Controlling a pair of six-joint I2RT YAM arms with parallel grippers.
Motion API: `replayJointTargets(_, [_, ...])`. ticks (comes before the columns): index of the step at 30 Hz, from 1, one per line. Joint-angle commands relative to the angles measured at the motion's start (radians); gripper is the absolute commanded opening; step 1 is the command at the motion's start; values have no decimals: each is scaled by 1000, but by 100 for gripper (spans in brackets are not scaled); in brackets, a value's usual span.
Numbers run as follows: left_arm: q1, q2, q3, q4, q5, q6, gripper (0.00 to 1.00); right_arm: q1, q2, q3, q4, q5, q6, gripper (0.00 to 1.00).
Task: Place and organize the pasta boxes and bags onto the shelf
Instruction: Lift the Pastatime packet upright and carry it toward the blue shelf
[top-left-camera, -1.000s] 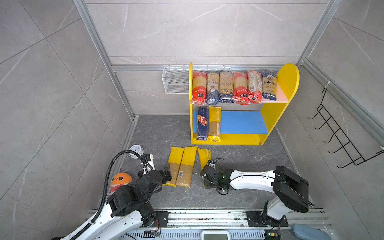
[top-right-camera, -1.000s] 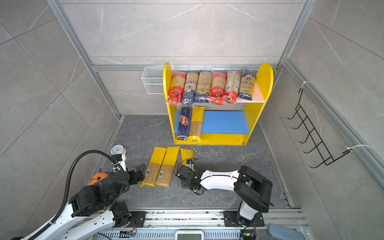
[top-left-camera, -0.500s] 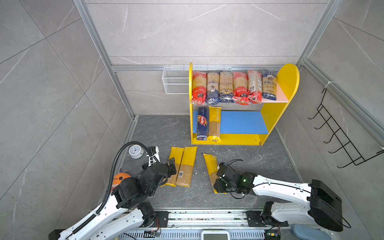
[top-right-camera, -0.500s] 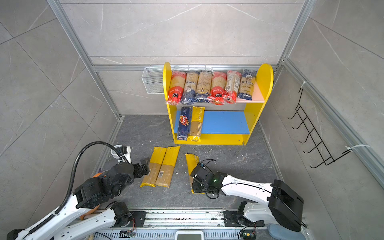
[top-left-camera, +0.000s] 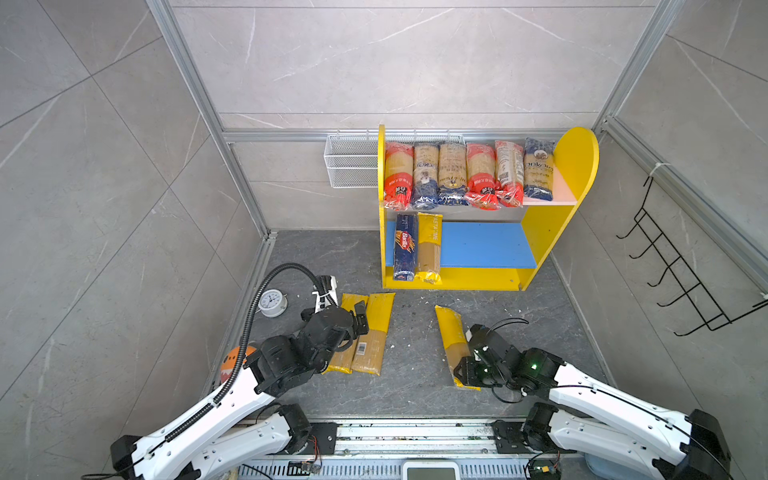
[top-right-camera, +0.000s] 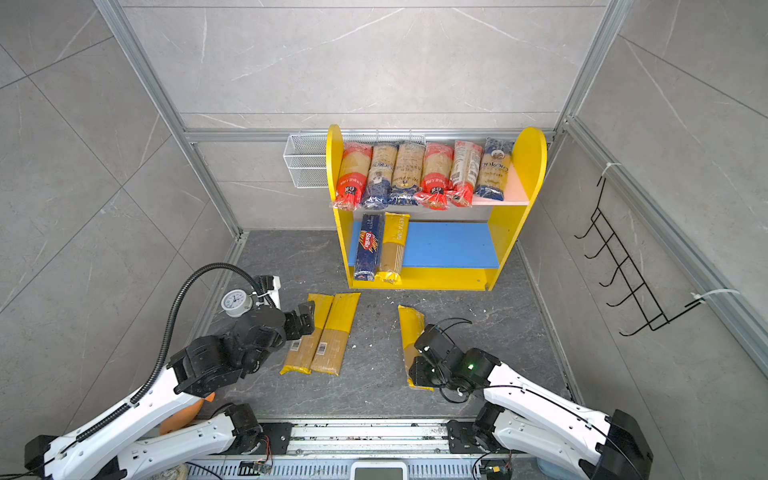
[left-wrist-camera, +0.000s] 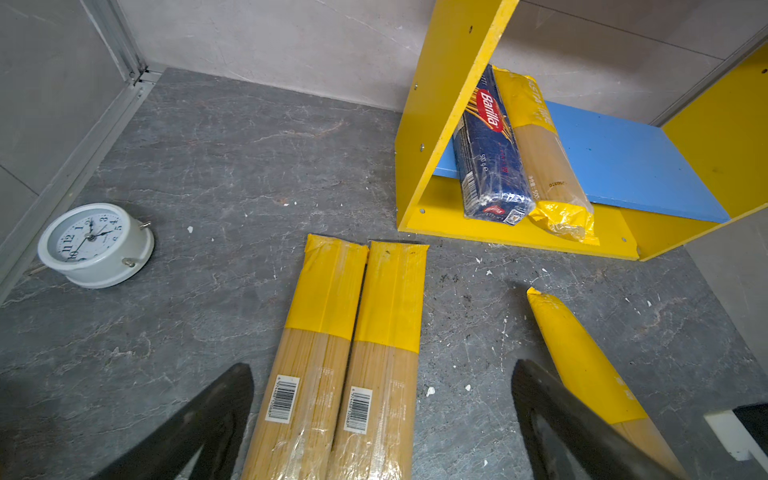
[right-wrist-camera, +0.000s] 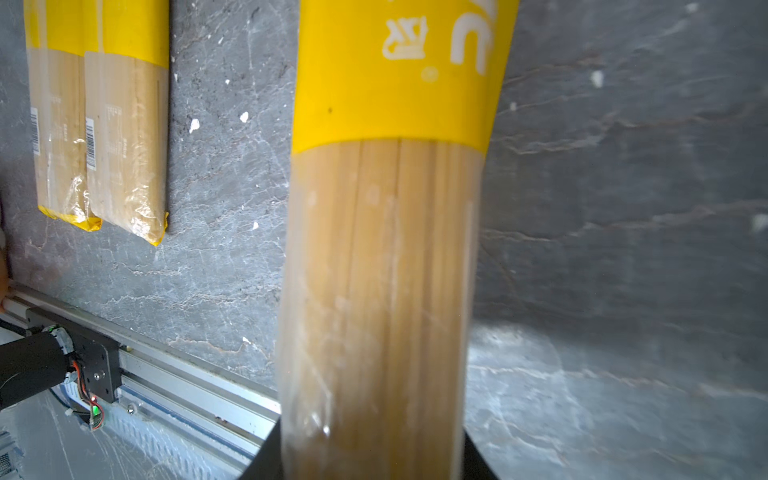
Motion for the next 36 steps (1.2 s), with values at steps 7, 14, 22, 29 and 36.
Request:
replayJointTargets(7, [17, 138, 129, 96, 76, 94, 100, -43, -124, 140, -123, 132, -63, 0])
replayJointTargets(14, [44, 212, 184, 127, 133, 121, 100, -72, -117, 254, -178, 219, -108, 0])
replayJointTargets(22, [86, 267, 231, 137, 201, 149, 100, -141, -51, 377, -185, 281, -205, 0])
replayJointTargets(29, [146, 285, 241, 150, 265, 162, 100, -261, 77, 454, -94, 229, -289, 0])
replayJointTargets(36, [223, 300, 243, 158, 328, 173, 100, -411, 247, 577, 11, 124, -379, 0])
